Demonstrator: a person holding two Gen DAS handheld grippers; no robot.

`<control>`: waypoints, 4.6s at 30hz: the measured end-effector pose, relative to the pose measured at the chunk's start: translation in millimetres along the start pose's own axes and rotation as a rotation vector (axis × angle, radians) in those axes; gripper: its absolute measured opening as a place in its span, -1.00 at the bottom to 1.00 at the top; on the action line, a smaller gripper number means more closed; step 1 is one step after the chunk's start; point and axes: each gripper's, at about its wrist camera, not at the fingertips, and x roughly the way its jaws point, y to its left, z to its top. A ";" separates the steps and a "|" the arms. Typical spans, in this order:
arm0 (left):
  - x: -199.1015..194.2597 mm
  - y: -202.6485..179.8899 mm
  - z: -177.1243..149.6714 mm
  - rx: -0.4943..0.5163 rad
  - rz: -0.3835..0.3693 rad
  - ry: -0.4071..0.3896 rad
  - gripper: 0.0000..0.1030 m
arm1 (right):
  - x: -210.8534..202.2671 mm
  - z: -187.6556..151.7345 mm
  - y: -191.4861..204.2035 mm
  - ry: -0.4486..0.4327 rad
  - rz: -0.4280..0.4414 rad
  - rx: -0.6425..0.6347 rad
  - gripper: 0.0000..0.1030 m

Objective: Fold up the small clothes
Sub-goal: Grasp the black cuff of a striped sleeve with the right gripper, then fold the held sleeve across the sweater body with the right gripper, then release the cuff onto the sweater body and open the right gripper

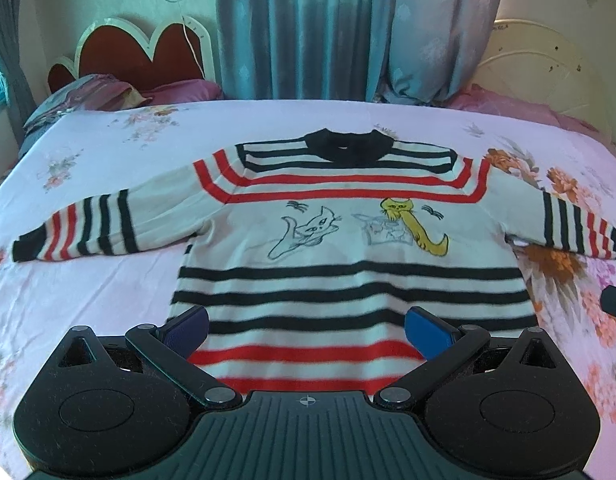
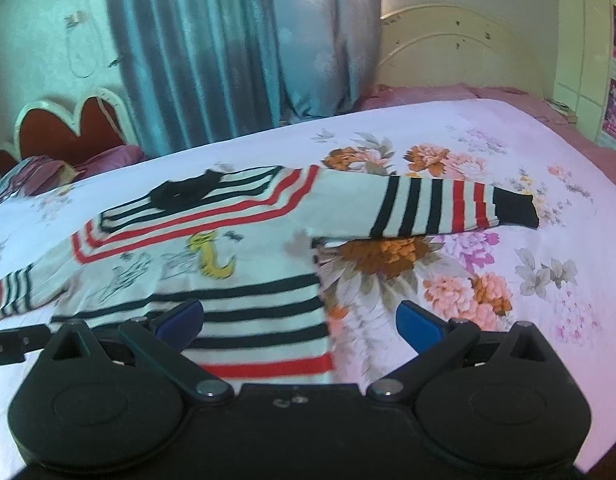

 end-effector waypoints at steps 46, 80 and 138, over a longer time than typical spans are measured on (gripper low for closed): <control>194.8 -106.0 86.5 0.081 0.018 0.095 1.00 | 209.8 82.7 -252.3 -0.005 -0.250 0.387 -0.82; 220.9 -18.9 98.0 -0.097 -0.278 0.175 0.99 | 238.3 69.1 70.9 0.131 0.317 -0.209 -0.17; 239.7 70.3 112.2 -0.286 -0.152 -0.048 -0.79 | 222.2 56.3 -40.4 0.135 0.048 0.035 -0.12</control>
